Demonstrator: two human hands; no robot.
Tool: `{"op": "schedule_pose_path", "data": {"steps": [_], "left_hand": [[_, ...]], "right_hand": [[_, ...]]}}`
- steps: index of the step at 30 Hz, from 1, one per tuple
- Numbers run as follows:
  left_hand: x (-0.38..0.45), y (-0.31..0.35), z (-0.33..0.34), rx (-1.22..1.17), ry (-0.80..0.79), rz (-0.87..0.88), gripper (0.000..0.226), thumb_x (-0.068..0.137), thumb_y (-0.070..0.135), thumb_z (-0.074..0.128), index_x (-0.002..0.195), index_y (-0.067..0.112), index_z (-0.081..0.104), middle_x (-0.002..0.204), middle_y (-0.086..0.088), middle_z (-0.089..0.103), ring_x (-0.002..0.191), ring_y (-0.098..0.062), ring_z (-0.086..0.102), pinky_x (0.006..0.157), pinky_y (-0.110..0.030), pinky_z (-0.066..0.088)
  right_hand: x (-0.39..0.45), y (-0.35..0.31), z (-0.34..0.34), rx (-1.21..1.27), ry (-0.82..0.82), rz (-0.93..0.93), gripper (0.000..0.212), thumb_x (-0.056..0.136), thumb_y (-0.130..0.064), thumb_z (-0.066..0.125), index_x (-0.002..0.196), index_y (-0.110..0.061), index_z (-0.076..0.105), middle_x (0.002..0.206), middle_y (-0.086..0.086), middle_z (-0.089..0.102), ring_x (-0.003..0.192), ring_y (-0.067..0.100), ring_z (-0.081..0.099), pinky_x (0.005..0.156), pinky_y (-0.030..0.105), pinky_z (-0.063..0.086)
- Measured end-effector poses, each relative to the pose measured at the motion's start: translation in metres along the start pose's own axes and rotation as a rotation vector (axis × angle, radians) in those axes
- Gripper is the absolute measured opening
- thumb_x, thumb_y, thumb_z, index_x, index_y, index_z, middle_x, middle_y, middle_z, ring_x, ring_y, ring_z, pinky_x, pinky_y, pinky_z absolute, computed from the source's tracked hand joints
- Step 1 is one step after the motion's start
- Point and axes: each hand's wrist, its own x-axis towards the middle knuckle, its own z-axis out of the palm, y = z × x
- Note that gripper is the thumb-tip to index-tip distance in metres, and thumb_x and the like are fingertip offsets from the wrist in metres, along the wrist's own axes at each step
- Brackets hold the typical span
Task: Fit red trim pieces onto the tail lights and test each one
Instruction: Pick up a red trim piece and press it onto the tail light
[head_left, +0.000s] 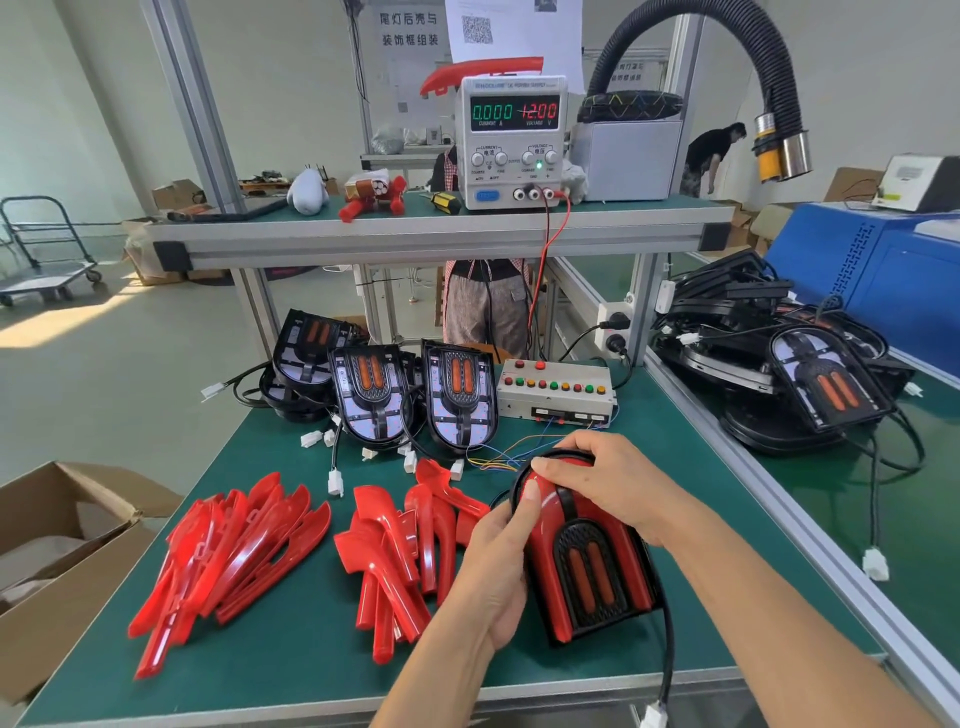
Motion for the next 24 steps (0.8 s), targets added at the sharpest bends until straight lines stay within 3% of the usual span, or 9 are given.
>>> {"op": "schedule_pose_path", "data": {"steps": [5,9,15,18,22,24], "left_hand": [[-0.008,-0.008,-0.006,0.099,-0.016,0.02,0.036,0.098,0.041,0.06,0.119,0.015,0.069,0.123,-0.01,0.072,0.114,-0.019,0.067,0.102,-0.036,0.049],[-0.01,-0.015,-0.008,0.188,-0.025,0.064,0.038,0.096,0.041,0.062,0.122,0.015,0.066,0.12,-0.007,0.074,0.118,-0.023,0.067,0.097,-0.031,0.054],[-0.01,-0.017,-0.009,0.242,0.017,0.183,0.034,0.095,0.038,0.064,0.114,0.011,0.07,0.108,-0.013,0.076,0.11,-0.035,0.069,0.098,-0.048,0.055],[-0.009,-0.018,-0.004,0.24,0.035,0.204,0.034,0.093,0.041,0.063,0.11,0.012,0.071,0.105,-0.011,0.077,0.106,-0.031,0.071,0.093,-0.042,0.058],[-0.008,-0.019,-0.002,0.261,0.06,0.229,0.033,0.092,0.047,0.065,0.102,0.016,0.073,0.099,-0.012,0.077,0.095,-0.024,0.072,0.087,-0.039,0.059],[-0.009,-0.016,-0.001,0.257,0.067,0.228,0.032,0.091,0.05,0.066,0.099,0.02,0.074,0.096,-0.009,0.077,0.088,-0.013,0.07,0.077,-0.027,0.057]], "right_hand": [[0.0,-0.001,-0.005,0.024,0.07,0.042,0.022,0.083,-0.042,0.083,0.09,-0.022,0.076,0.084,-0.004,0.079,0.076,0.015,0.076,0.083,0.041,0.063],[-0.006,-0.001,-0.004,0.014,0.051,0.026,0.026,0.081,-0.045,0.084,0.092,-0.023,0.076,0.086,-0.006,0.079,0.08,0.013,0.076,0.085,0.04,0.062],[-0.014,-0.005,-0.007,-0.069,-0.007,-0.031,0.04,0.071,-0.039,0.093,0.1,-0.022,0.071,0.088,-0.007,0.079,0.083,0.012,0.075,0.082,0.033,0.06],[-0.016,-0.005,-0.008,-0.05,0.012,-0.06,0.037,0.071,-0.036,0.093,0.097,-0.023,0.072,0.087,-0.007,0.079,0.08,0.01,0.075,0.076,0.028,0.057],[-0.015,-0.002,-0.006,-0.014,0.063,-0.069,0.033,0.07,-0.032,0.094,0.093,-0.021,0.073,0.086,-0.004,0.079,0.079,0.014,0.075,0.078,0.033,0.06],[-0.014,-0.001,-0.006,0.0,0.085,-0.059,0.033,0.07,-0.033,0.094,0.093,-0.02,0.073,0.086,-0.004,0.079,0.081,0.015,0.075,0.079,0.034,0.06]]}}
